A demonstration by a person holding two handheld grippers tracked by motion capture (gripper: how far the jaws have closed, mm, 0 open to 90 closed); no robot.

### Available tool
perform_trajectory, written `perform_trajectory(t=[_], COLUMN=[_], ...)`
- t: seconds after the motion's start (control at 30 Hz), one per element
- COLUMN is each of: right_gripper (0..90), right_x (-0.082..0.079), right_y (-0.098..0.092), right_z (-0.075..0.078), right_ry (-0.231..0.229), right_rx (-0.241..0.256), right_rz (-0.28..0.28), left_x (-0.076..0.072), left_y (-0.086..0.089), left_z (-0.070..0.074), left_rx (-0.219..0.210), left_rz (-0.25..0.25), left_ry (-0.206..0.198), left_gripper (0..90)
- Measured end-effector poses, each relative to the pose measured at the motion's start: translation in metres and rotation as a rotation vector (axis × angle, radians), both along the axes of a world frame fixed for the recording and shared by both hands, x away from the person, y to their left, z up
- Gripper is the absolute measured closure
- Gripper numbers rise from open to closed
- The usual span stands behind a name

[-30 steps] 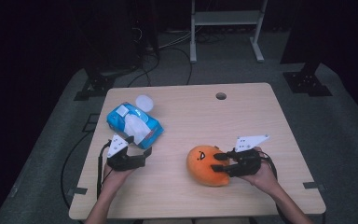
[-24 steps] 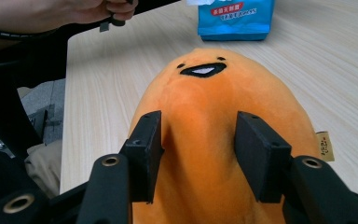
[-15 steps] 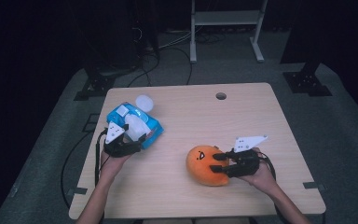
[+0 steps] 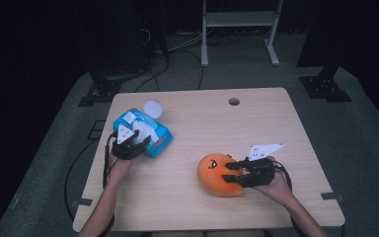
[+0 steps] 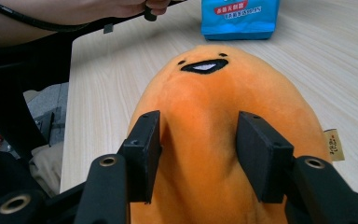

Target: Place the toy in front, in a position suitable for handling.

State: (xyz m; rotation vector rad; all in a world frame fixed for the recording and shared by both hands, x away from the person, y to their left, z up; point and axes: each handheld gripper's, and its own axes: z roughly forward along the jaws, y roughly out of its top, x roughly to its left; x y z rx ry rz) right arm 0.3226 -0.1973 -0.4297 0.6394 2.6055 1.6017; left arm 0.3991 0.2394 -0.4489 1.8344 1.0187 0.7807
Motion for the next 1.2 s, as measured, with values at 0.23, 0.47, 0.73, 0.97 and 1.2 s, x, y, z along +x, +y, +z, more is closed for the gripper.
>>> perform_trajectory(t=[0.23, 0.47, 0.73, 0.97, 1.2], right_gripper=[49.0, 48.9, 48.5, 48.5, 48.1], right_x=[0.0, 0.0, 0.0, -0.001, -0.002], right_y=[0.0, 0.0, 0.001, 0.001, 0.004], right_z=[-0.001, -0.002, -0.003, -0.004, -0.004], right_ry=[0.0, -0.002, -0.011, -0.01, -0.022], right_rx=[0.007, 0.009, 0.003, 0.004, -0.002], right_rz=[-0.001, -0.003, -0.005, -0.005, -0.004], left_x=[-0.001, -0.005, -0.015, -0.03, -0.053], left_y=[0.001, 0.004, 0.001, -0.006, -0.029], left_z=[-0.001, 0.004, 0.016, 0.024, 0.042], left_rx=[0.02, -0.021, -0.076, -0.107, -0.148], left_rz=[0.012, -0.01, -0.084, -0.153, -0.324], left_ry=[-0.024, -0.027, -0.044, -0.054, -0.076], left_gripper=[74.6, 86.5, 87.0, 86.9, 86.8])
